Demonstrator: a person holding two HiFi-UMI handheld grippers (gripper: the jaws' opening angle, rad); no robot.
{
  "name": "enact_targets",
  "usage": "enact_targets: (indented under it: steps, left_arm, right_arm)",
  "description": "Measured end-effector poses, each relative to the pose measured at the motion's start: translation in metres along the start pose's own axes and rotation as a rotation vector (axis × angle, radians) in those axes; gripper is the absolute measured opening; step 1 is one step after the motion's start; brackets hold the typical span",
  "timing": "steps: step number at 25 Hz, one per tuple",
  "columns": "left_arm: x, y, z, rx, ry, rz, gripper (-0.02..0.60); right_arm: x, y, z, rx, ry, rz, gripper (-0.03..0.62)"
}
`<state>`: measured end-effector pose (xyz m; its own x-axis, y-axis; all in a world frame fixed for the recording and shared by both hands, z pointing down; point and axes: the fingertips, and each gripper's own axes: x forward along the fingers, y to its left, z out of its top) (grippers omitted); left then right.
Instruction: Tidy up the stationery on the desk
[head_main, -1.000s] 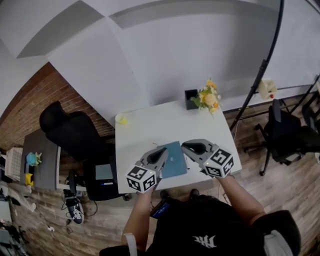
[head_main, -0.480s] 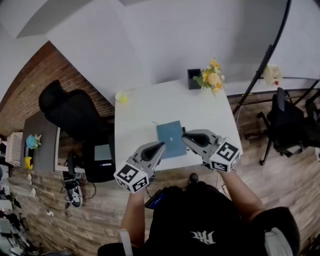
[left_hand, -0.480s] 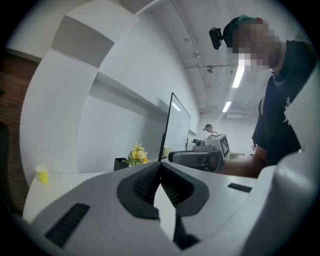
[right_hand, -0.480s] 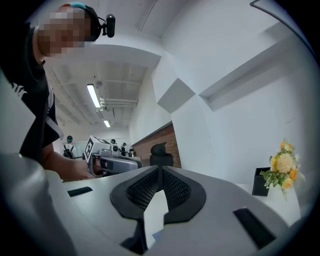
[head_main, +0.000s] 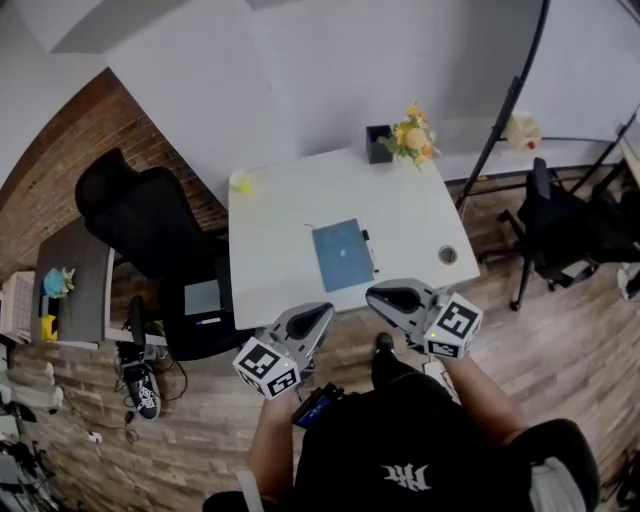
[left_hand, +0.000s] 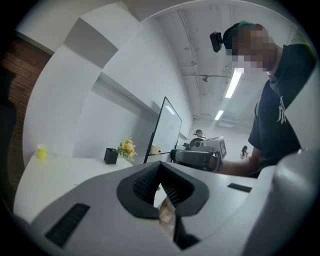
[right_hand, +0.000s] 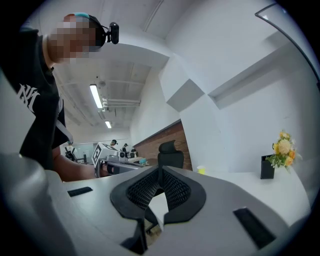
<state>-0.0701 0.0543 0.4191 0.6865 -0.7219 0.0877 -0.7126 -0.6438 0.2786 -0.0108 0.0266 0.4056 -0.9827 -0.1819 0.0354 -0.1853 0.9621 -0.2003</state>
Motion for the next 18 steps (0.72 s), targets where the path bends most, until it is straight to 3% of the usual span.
enact_targets:
  steps: [9, 12, 15, 18]
  left_arm:
    - [-0.063, -0.074, -0.05, -0.101, -0.012, -0.067, 0.004]
    - [-0.07, -0.095, -0.06, -0.121, -0.011, -0.082, 0.003]
    - [-0.075, -0.111, -0.066, -0.174, -0.026, -0.076, 0.003]
    - [-0.079, -0.123, -0.062, -0.155, -0.04, -0.064, 0.003]
  right_arm:
    - [-0.032, 0.107, -0.043, 0.025, 0.013, -0.002, 0.049]
    - [-0.044, 0.125, -0.055, 0.051, 0.021, 0.002, 0.049]
    - [-0.062, 0.132, -0.048, 0.101, -0.048, -0.008, 0.046]
    - [-0.075, 0.138, -0.038, 0.06, -0.075, -0.006, 0.043]
